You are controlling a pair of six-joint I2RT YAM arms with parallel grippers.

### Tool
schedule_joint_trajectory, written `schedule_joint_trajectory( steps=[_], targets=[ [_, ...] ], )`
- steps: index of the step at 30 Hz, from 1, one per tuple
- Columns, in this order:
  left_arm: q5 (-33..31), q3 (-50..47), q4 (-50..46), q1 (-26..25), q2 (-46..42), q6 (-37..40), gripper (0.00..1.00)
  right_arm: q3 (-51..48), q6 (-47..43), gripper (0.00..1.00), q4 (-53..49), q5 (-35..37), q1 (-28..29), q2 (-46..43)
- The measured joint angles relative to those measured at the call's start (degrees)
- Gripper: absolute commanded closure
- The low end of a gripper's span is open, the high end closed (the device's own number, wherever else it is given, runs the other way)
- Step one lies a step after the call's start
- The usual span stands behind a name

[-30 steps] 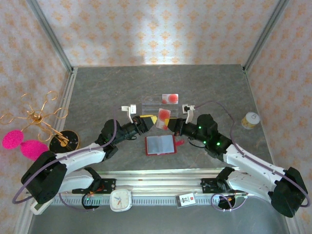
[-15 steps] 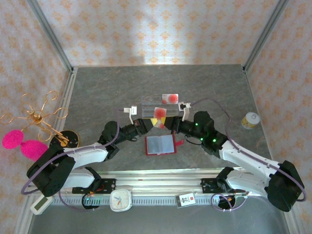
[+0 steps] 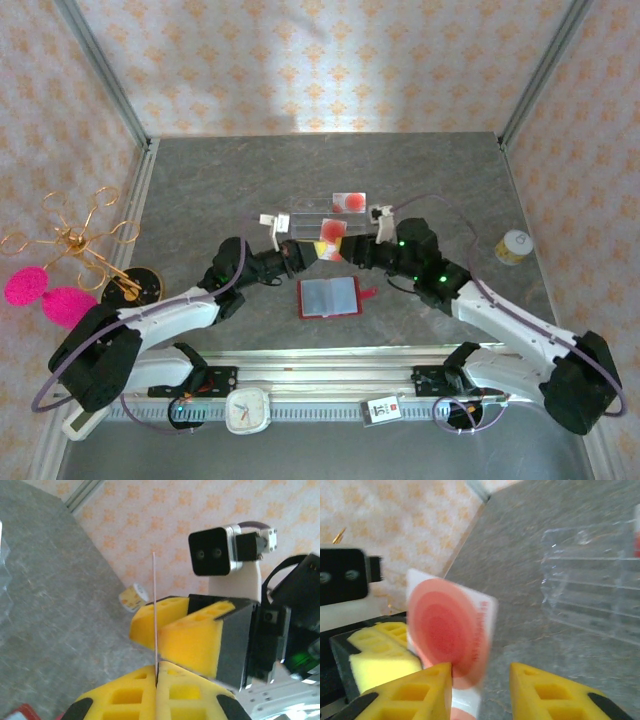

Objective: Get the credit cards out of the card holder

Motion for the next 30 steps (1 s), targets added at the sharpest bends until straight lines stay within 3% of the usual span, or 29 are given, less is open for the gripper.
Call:
schedule_joint_trajectory(
  steps=[4, 7, 17, 23, 30],
  targets=[
    [1.8, 11.9, -16.1, 0.0, 0.9, 13.2, 1.00, -1.4, 0.0, 0.66, -3.0, 0.2, -8.6, -7.0],
    [2.1, 22.3, -28.2, -0.1, 3.9, 24.8, 1.00, -3.4, 0.0, 0.66, -4.9, 0.2, -12.0, -11.5],
    [-0.2, 59.0, -68.3, -0.3, 24.8, 64.7, 1.00, -8.2, 1.3, 0.68, -9.7, -0.5, -14.8, -13.6],
    [-5.7, 84.8, -89.1, -0.2, 42.8, 79.0, 1.00, -8.7, 1.5, 0.69, -10.5, -0.4, -15.0, -13.3],
    [-10.2, 101.7, -102.5, 0.6, 54.7, 89.0, 1.00, -8.6, 1.0, 0.69, -12.4, -0.2, -15.8, -10.1]
  ],
)
